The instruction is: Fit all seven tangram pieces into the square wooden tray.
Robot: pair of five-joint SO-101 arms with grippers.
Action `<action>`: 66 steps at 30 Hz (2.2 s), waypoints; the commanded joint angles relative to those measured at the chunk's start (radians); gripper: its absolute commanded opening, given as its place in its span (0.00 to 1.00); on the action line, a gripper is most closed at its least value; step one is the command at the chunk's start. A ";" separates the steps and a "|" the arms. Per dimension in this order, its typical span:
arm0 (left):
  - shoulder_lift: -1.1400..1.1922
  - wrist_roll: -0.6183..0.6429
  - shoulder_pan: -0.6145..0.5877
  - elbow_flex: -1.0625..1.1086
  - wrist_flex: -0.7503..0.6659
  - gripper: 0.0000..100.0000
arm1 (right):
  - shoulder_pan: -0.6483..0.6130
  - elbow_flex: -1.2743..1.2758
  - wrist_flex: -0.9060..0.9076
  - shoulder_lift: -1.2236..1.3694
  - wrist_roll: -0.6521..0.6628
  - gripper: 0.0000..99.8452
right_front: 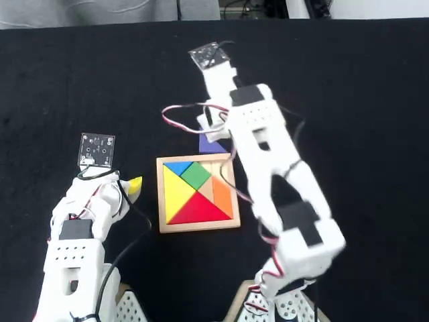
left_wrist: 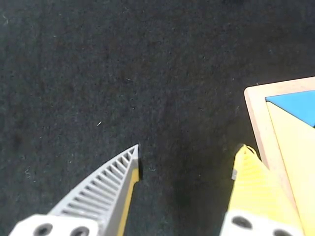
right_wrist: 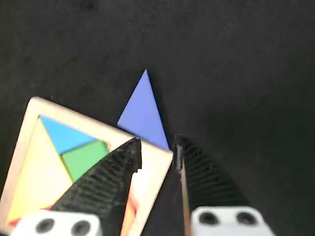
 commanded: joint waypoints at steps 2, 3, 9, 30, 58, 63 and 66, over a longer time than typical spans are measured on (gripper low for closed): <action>-0.018 0.008 -0.004 -0.005 -0.017 0.30 | -0.051 -0.182 0.023 0.147 0.002 0.16; -0.018 0.008 -0.004 -0.005 -0.017 0.30 | -0.061 -0.203 0.032 0.177 -0.009 0.20; -0.018 0.008 -0.004 -0.005 -0.017 0.30 | -0.123 -0.282 0.068 0.302 -0.023 0.26; -0.018 0.008 -0.002 -0.004 -0.015 0.30 | 0.063 -0.343 0.106 0.417 0.071 0.20; -0.018 0.008 -0.002 -0.004 -0.015 0.30 | 0.233 -0.410 0.440 0.300 -0.425 0.01; -0.017 0.008 -0.002 -0.004 -0.015 0.30 | 0.104 -0.401 0.463 0.231 0.381 0.01; -0.015 0.006 -0.002 -0.004 -0.014 0.30 | 0.209 -0.418 0.548 0.213 0.947 0.01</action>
